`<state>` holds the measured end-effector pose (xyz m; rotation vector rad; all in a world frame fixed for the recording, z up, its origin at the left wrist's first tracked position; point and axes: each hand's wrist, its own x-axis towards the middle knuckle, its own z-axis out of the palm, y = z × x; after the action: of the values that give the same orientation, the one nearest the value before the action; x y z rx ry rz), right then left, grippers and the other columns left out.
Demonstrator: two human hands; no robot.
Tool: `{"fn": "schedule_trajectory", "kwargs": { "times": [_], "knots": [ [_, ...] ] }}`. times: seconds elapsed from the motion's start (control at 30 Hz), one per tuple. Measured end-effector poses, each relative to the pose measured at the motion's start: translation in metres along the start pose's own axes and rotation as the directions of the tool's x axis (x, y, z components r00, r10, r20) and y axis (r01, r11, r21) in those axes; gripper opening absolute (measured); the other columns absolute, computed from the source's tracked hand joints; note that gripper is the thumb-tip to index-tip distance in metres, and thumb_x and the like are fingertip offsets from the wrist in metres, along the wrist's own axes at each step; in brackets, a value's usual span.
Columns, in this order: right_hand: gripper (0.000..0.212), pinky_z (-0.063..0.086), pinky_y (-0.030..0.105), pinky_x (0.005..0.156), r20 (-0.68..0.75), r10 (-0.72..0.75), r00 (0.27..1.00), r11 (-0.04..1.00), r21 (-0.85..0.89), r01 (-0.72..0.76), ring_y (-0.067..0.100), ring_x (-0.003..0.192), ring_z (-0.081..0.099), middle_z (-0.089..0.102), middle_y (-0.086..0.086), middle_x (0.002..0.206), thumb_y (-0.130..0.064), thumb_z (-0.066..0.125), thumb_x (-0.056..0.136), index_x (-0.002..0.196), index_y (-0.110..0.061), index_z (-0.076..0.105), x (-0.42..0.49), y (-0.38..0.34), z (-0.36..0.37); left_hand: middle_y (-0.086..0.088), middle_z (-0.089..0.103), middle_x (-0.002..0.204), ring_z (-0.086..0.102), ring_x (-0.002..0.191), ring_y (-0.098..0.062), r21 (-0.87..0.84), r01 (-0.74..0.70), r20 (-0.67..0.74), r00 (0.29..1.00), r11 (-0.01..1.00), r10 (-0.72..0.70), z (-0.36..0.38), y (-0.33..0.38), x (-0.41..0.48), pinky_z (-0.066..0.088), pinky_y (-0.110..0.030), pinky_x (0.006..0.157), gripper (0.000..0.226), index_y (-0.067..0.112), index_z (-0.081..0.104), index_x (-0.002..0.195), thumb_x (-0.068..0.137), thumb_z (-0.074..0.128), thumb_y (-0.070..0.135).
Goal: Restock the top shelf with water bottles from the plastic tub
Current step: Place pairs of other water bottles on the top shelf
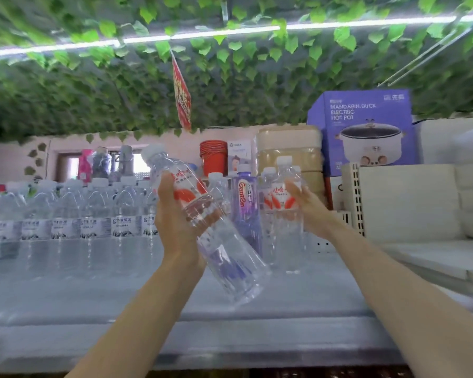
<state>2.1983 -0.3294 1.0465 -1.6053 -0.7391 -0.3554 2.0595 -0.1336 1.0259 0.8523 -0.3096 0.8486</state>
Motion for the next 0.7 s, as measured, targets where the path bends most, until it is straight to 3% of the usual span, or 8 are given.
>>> {"fn": "schedule_trajectory", "kwargs": {
  "times": [0.07,0.13,0.2,0.3,0.4,0.5,0.57,0.7],
  "knots": [
    [0.041,0.051,0.016,0.073,0.036,0.047,0.998,0.997,-0.063,-0.045,0.006,0.082,0.063,0.060,0.011,0.094,-0.037,0.038,0.100,0.090,-0.001,0.052,0.001,0.000,-0.003,-0.005,0.065,0.088,0.065,0.078,-0.019,-0.006,-0.011,0.003,1.000,1.000,0.011,-0.002,-0.001,0.003,0.056,-0.028,0.053,0.037,0.021,0.055,0.081,0.086,0.049,0.057],
    [0.052,0.053,0.033,0.087,0.065,0.101,0.993,0.988,-0.125,-0.092,0.021,0.101,0.062,0.060,0.019,0.112,-0.046,0.039,0.097,0.107,0.004,0.054,0.002,-0.004,-0.009,-0.006,0.064,0.089,0.065,0.077,-0.018,-0.003,-0.026,0.001,1.000,1.000,0.026,-0.003,0.001,0.003,0.056,-0.027,0.054,0.040,0.018,0.055,0.088,0.087,0.048,0.057],
    [0.053,0.053,0.041,0.086,0.091,0.161,0.983,0.981,-0.123,-0.150,0.029,0.111,0.058,0.057,0.017,0.120,-0.050,0.043,0.095,0.121,-0.004,0.050,0.000,-0.006,-0.012,-0.008,0.063,0.093,0.065,0.081,-0.021,-0.014,-0.038,-0.012,0.999,0.999,0.037,-0.004,0.003,0.005,0.055,-0.027,0.054,0.042,0.015,0.054,0.093,0.087,0.049,0.056],
    [0.051,0.051,0.049,0.087,0.068,0.199,0.978,0.972,-0.139,-0.189,0.026,0.118,0.053,0.053,0.003,0.132,-0.049,0.051,0.091,0.134,-0.023,0.041,-0.006,-0.002,-0.013,-0.012,0.061,0.097,0.065,0.085,-0.025,0.008,-0.063,-0.022,0.998,0.998,0.063,-0.006,0.006,0.005,0.055,-0.028,0.055,0.042,0.015,0.053,0.088,0.086,0.051,0.056],
    [0.075,0.050,0.048,0.081,-0.022,0.299,0.954,0.881,-0.377,-0.285,0.027,0.124,0.045,0.043,-0.003,0.134,-0.050,0.064,0.082,0.144,-0.028,0.026,-0.015,0.006,-0.004,-0.011,0.062,0.097,0.065,0.088,-0.028,0.013,-0.058,-0.005,0.998,0.998,0.058,-0.009,0.012,0.004,0.057,-0.033,0.060,0.041,0.017,0.054,0.085,0.085,0.052,0.057],
    [0.085,0.053,0.043,0.079,-0.166,0.375,0.912,0.715,-0.574,-0.399,0.030,0.124,0.045,0.039,0.004,0.140,-0.040,0.075,0.076,0.143,-0.019,0.027,-0.019,0.013,0.014,-0.013,0.061,0.098,0.065,0.085,-0.026,0.028,-0.066,-0.010,0.998,0.997,0.067,-0.010,0.016,0.002,0.055,-0.030,0.056,0.040,0.014,0.054,0.088,0.087,0.052,0.054],
    [0.078,0.056,0.040,0.079,-0.221,0.356,0.908,0.663,-0.625,-0.412,0.031,0.120,0.048,0.041,0.009,0.138,-0.029,0.076,0.078,0.139,-0.012,0.031,-0.019,0.013,0.022,-0.012,0.061,0.096,0.064,0.082,-0.023,0.037,-0.073,-0.012,0.997,0.997,0.073,-0.010,0.017,0.000,0.056,-0.031,0.057,0.038,0.015,0.055,0.087,0.087,0.052,0.053],
    [0.062,0.052,0.044,0.088,-0.209,0.352,0.913,0.714,-0.571,-0.405,0.034,0.121,0.047,0.042,0.013,0.136,-0.013,0.070,0.083,0.133,-0.010,0.034,-0.019,0.011,0.028,-0.002,0.059,0.085,0.058,0.081,-0.019,0.085,-0.069,-0.036,0.997,0.994,0.072,-0.011,0.019,-0.003,0.050,-0.037,0.077,0.036,0.020,0.049,0.074,0.088,0.050,0.053]
  ]
}}
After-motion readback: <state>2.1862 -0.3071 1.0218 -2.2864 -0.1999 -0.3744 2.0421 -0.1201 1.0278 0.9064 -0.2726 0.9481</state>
